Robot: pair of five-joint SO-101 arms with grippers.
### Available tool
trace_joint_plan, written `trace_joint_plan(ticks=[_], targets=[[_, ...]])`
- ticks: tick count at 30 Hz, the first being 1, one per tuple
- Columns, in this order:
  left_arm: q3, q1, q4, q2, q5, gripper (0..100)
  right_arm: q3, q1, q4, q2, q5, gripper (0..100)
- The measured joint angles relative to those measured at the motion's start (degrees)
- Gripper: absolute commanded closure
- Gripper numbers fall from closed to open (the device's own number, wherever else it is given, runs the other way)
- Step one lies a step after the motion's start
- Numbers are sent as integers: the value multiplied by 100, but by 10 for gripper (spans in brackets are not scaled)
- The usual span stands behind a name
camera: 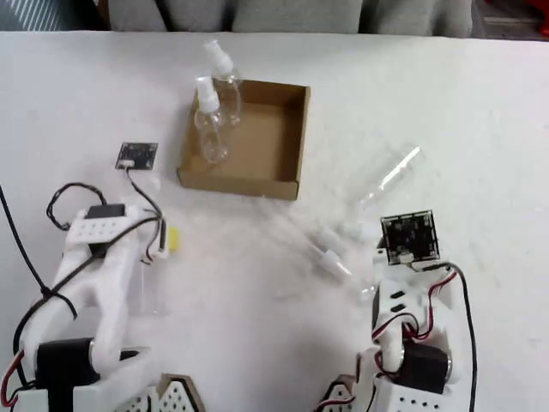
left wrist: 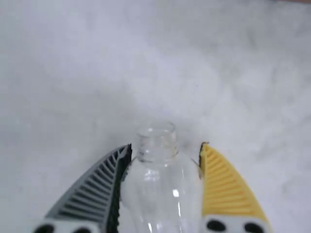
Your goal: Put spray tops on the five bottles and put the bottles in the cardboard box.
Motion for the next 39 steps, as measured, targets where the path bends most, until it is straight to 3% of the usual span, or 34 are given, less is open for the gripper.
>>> trace_joint_plan(ticks=[6,11,20,25,29,39], targets=[[-18,-18,-26,167,0,980,-1477,-554,624,1960,44,981],[-44,-70,-26,299,0,980,-2479,-1319,1495,3798,545,980],[-53,-132,-26,308,-264,980,-2778,-3007,2110,6084,712,905],[-53,-158,-26,308,-413,980,-2725,-2963,1785,6629,1178,885],[-53,-167,-26,308,-413,980,-2541,-2453,1319,6778,1600,821],[-53,-167,-26,308,-431,980,-2022,-2101,536,6796,2242,818]])
